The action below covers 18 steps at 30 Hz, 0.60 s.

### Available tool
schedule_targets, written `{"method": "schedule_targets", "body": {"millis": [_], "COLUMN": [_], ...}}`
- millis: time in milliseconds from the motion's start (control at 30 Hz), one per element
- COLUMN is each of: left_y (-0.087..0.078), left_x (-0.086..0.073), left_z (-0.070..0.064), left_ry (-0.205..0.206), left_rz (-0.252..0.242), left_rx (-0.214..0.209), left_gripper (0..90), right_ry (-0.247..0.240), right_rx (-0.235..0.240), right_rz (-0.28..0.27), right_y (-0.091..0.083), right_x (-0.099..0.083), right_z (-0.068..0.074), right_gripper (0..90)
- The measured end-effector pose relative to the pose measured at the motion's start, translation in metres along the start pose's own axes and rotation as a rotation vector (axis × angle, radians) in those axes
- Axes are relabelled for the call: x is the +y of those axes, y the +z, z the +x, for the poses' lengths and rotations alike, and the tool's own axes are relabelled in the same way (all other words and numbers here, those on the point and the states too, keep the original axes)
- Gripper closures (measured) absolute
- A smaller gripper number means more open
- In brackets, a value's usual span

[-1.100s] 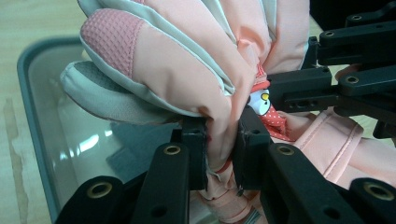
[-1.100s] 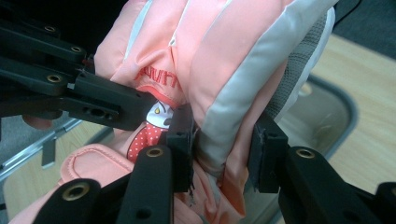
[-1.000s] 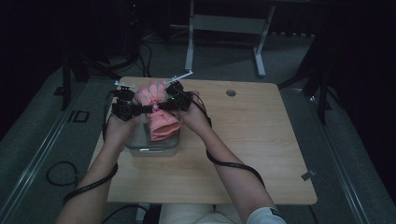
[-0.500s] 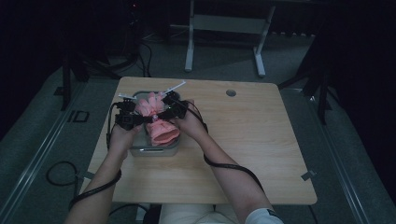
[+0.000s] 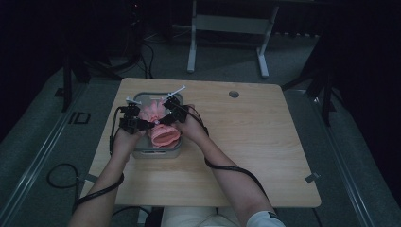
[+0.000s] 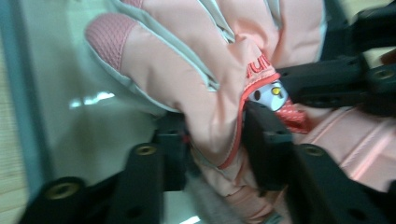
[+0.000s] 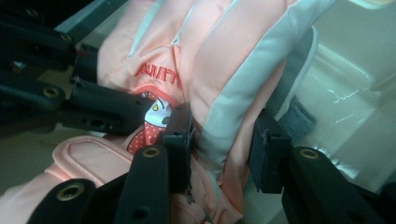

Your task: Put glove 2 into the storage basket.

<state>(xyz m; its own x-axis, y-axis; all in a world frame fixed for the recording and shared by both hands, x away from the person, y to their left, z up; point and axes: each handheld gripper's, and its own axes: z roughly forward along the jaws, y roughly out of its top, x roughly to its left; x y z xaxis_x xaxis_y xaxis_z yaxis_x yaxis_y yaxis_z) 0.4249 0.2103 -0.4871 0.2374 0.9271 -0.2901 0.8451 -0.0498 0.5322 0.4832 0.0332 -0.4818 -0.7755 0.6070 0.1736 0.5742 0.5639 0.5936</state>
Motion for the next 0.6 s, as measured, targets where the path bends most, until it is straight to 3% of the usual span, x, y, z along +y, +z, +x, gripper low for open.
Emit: {"method": "schedule_targets", "body": {"millis": [100, 233, 333, 467, 600], "left_y": [0.001, 0.0015, 0.0009, 0.0024, 0.0014], "left_x": [0.002, 0.0032, 0.0029, 0.0028, 0.0029], "left_z": [0.0031, 0.0007, 0.0014, -0.0008, 0.0], "left_ry": [0.005, 0.011, 0.006, 0.021, 0.011], "left_rz": [0.013, 0.001, -0.015, -0.018, -0.025], "left_rx": [0.038, 0.072, 0.073, 0.096, 0.087], "left_gripper": [46.4, 43.5, 42.1, 41.9, 40.9], "right_ry": [0.002, 0.012, 0.03, 0.015, 0.012], "right_rx": [-0.006, -0.016, -0.01, -0.035, -0.039], "right_rz": [0.009, 0.009, -0.006, -0.007, -0.012], "right_y": [0.0029, 0.0042, 0.0031, 0.0038, 0.0026], "right_x": [0.0026, 0.0047, 0.0054, 0.0054, 0.0061], "right_z": [0.001, -0.0003, -0.0044, -0.0037, -0.0043], "right_gripper": [60.3, 57.5, 55.2, 54.9, 54.8]}}
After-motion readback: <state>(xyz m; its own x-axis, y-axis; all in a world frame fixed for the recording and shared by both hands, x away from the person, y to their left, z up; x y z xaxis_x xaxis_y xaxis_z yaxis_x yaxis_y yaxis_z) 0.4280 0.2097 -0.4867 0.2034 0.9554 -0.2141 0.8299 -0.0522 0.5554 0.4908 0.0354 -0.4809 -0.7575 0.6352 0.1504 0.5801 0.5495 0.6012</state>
